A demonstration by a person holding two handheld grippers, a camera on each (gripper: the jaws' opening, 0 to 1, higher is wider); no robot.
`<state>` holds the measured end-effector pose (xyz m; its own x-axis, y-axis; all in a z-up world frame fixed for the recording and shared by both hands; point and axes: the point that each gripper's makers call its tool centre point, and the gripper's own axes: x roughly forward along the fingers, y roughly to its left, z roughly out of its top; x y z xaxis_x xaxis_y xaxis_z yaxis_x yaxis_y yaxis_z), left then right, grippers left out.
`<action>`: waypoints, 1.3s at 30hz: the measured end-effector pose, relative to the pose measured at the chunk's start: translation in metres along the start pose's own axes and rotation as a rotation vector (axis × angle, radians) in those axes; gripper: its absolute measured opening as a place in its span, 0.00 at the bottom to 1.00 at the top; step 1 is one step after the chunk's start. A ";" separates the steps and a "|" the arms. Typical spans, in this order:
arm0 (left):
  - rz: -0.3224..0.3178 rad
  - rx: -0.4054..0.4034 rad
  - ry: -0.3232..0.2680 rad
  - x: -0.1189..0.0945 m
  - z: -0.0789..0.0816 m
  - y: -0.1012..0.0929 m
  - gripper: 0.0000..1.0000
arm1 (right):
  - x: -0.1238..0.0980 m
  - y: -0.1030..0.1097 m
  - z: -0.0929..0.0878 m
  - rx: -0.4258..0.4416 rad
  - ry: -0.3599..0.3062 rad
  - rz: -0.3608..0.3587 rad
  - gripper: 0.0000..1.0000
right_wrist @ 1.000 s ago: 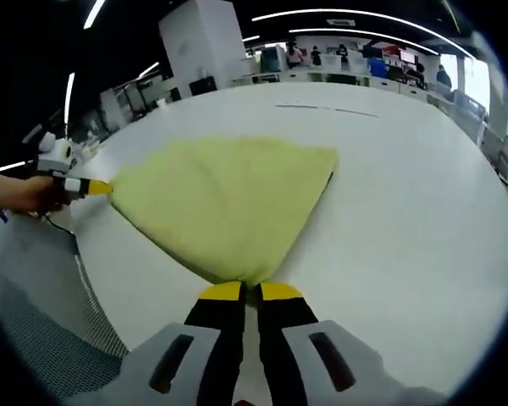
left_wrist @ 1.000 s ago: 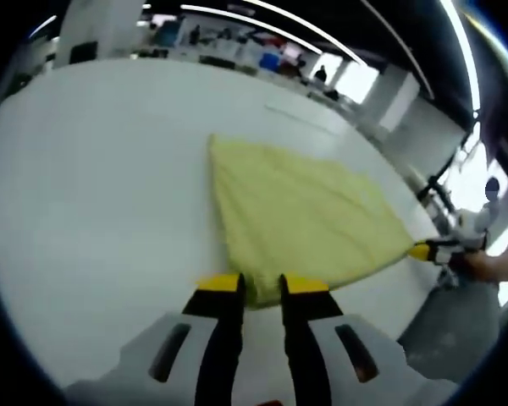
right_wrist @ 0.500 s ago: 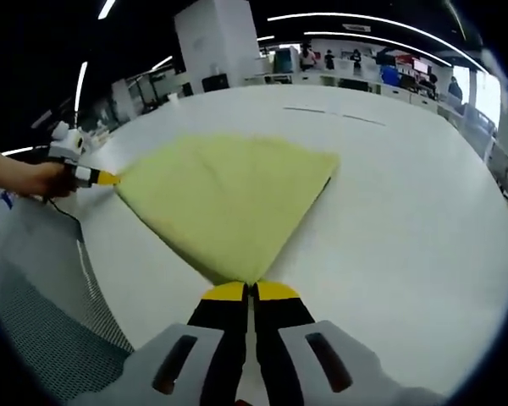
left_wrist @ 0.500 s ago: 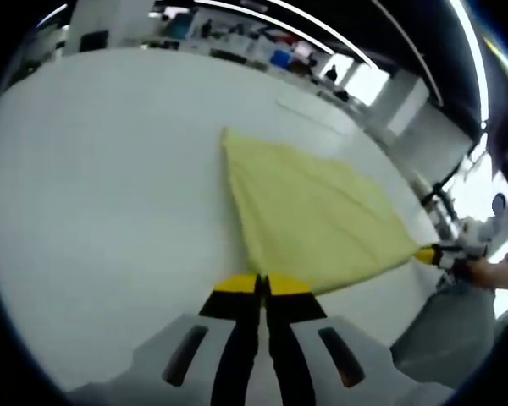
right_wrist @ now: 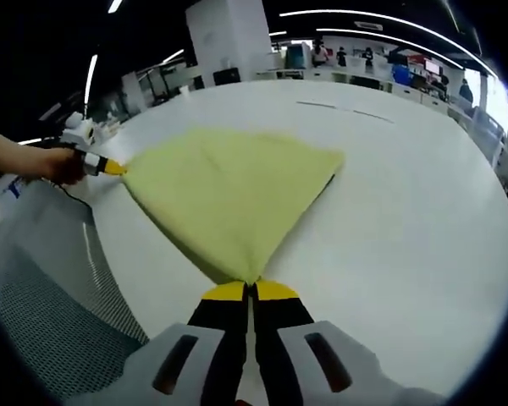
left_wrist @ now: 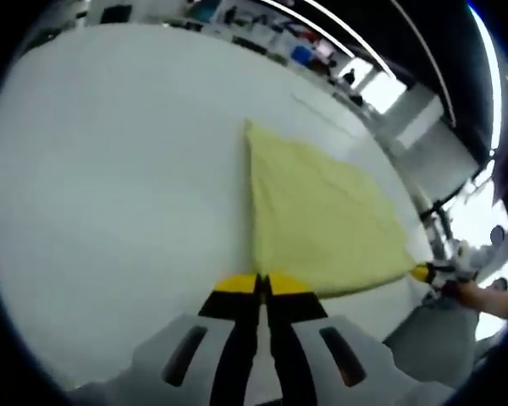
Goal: Fold the garment on the visible template until the final outline fits inside the template.
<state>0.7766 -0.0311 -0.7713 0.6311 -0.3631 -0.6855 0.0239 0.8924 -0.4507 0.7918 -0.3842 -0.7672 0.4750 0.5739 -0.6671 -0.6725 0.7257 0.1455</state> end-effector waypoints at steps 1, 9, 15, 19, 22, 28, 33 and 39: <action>-0.003 0.017 0.009 -0.001 -0.001 -0.001 0.00 | -0.001 0.004 0.001 0.008 0.002 0.005 0.01; 0.010 0.007 0.007 -0.010 -0.003 0.003 0.04 | -0.003 0.013 0.002 0.022 0.012 0.016 0.02; 0.027 0.035 0.028 -0.019 -0.009 0.009 0.07 | -0.008 0.004 -0.012 0.009 0.026 0.003 0.01; 0.027 0.072 0.010 -0.026 -0.005 0.007 0.12 | -0.022 0.008 -0.010 0.009 0.009 -0.013 0.01; 0.007 0.128 -0.019 -0.031 0.002 -0.001 0.16 | -0.030 0.007 -0.004 0.015 -0.027 -0.025 0.02; -0.041 0.267 -0.124 -0.042 0.020 -0.022 0.31 | -0.045 0.012 0.020 0.016 -0.132 -0.057 0.18; -0.064 0.319 -0.216 -0.052 0.035 -0.038 0.54 | -0.050 0.011 0.031 0.015 -0.190 -0.066 0.35; -0.101 0.388 -0.260 -0.061 0.041 -0.055 0.69 | -0.052 0.010 0.037 0.011 -0.223 -0.057 0.58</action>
<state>0.7688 -0.0470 -0.6817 0.7828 -0.4180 -0.4609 0.3515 0.9083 -0.2268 0.7817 -0.3923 -0.7041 0.6265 0.6008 -0.4965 -0.6355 0.7626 0.1209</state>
